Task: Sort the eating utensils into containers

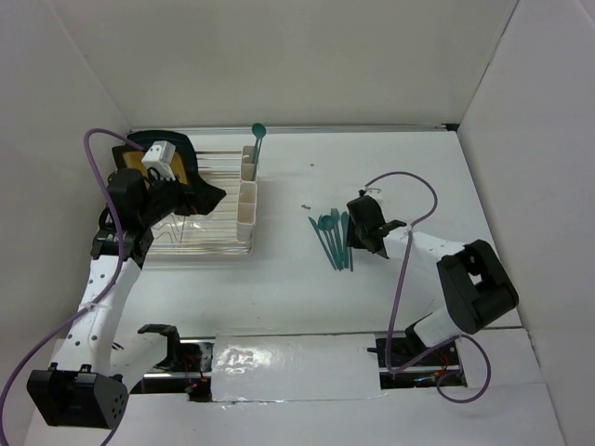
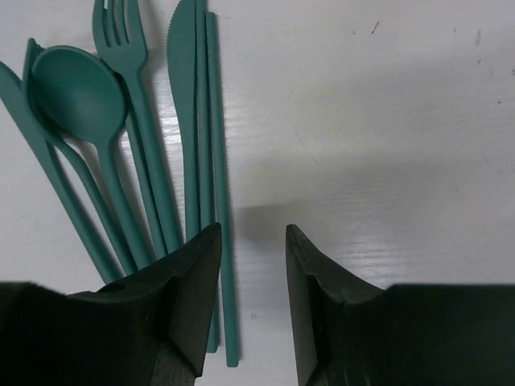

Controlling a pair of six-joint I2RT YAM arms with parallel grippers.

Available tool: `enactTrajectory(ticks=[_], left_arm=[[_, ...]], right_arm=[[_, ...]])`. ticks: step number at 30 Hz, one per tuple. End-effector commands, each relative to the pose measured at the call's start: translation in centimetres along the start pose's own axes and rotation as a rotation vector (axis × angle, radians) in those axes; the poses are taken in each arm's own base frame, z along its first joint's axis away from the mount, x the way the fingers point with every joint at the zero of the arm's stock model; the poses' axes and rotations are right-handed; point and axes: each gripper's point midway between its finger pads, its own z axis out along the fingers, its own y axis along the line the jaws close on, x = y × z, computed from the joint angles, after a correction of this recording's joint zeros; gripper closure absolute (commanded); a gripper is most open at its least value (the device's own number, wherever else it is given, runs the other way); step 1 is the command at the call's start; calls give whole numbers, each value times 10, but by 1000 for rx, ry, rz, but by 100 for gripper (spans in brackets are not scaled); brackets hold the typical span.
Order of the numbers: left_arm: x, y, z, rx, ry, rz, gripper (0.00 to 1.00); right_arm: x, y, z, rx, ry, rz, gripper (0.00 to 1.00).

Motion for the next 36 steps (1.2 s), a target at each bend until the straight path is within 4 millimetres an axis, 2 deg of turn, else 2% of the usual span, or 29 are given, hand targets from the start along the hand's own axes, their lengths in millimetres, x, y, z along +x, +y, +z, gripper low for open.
enactTrajectory(ticks=[1,2,8,13,19,21,25,26,29,31,32,33,36], left_arm=[[-12,-7,-2,25,-43,16,0],[-11,-6,-2,24,-42,16,0],[-12,-6,-2,24,-40,16,0],[-11,-5,-1,19,-39,14,0],[-10,-5,0,25,-33,13,0],[-10,-5,0,25,-33,12,0],[-9,-5,0,23,-32,11,0],[-9,-4,0,21,-30,9,0],[-10,-5,0,23,-33,13,0],[-11,-5,0,24,-36,16,0],[-10,-5,0,23,-33,15,0],[-11,-4,-1,18,-38,16,0],[-11,-4,-1,14,-41,17,0]], right_arm=[[-5,7,7,-38,-18,-3,56],[-1,6,10,-30,-3,-9,55],[-3,7,19,-23,5,-27,62],[-4,12,19,-47,4,-27,61],[1,8,23,-28,16,-42,60],[-2,7,22,-16,10,-42,64],[13,-5,37,49,56,-66,72],[16,-5,39,56,73,-71,76],[15,-7,42,62,76,-68,81],[10,-4,43,59,72,-72,88],[16,-7,45,71,93,-83,96],[15,-8,45,71,94,-85,100],[15,-7,42,55,85,-86,100]])
